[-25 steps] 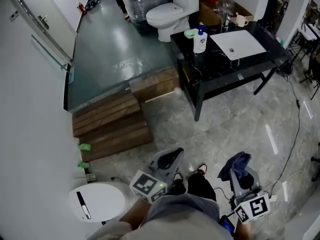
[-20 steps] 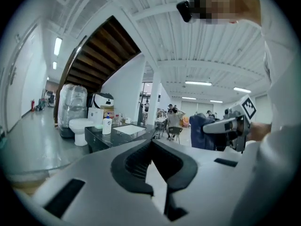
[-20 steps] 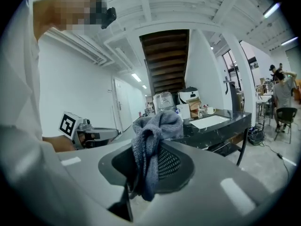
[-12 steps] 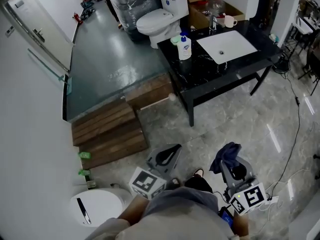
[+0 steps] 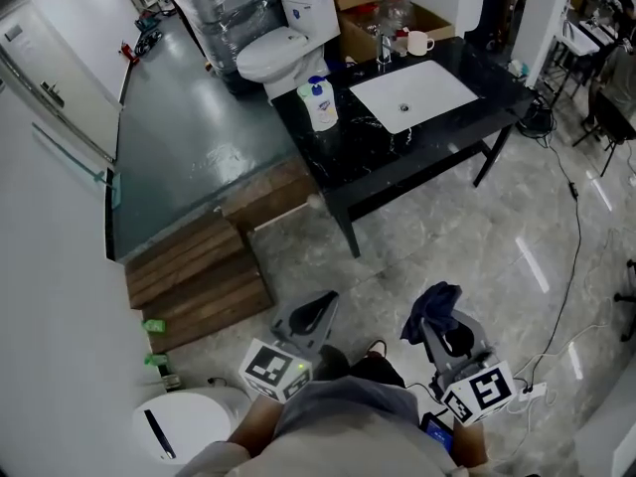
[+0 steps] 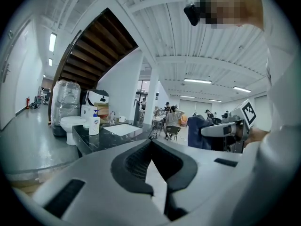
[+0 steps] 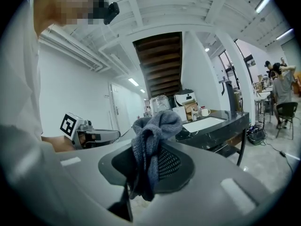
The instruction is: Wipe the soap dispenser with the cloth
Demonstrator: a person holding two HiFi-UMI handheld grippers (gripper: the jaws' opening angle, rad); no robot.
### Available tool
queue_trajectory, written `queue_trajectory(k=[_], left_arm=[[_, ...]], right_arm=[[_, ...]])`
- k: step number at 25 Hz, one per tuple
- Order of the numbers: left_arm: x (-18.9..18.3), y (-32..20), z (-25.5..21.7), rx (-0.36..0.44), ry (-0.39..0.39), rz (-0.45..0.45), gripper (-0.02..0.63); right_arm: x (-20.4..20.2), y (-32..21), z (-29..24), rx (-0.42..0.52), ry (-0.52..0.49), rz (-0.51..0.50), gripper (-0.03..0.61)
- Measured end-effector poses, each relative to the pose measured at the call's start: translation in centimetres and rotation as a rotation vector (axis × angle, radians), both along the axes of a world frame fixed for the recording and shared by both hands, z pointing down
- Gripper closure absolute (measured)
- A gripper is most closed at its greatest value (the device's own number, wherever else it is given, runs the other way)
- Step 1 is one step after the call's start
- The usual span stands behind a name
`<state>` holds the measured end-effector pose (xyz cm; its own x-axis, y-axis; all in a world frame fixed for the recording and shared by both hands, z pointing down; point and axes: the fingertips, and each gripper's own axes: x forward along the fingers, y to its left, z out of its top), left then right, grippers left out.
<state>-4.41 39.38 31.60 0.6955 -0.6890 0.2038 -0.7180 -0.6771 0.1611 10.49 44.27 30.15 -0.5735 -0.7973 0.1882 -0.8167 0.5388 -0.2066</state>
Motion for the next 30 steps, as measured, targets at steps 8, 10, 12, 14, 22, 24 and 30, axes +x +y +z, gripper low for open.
queue_trajectory(k=[8,10,12,14,22,24,30], left_arm=[[0.1,-2.6,0.3,-0.012,0.001,-0.039,0.607],[-0.6,-3.8,0.5,0.000,0.007,-0.071,0.607],[-1.2,-5.2,0.9,-0.004,0.013,-0.095,0.607],[-1.7,-6.4,1.1,-0.013,0.020,-0.100,0.607],[-2.2,-12.0,-0.5,0.012,0.042,-0.090,0.607],[-2.5,-13.7,-1.4,0.030,0.050,-0.089,0.607],[-4.0,-18.4,-3.4,0.073,0.062,-0.085,0.607]], right_arm=[[0.4,-2.4,1.7,-0.057,-0.008,-0.018,0.505],[0.2,-3.3,1.8,-0.060,0.004,-0.021,0.505],[-0.1,-4.3,1.9,-0.062,0.015,-0.021,0.505],[-0.5,-5.2,1.8,-0.066,0.022,-0.029,0.505],[-1.4,-10.6,1.0,-0.065,0.050,-0.027,0.503],[-1.7,-12.3,0.2,-0.046,0.060,-0.029,0.503],[-2.7,-17.1,-1.4,-0.017,0.098,-0.044,0.503]])
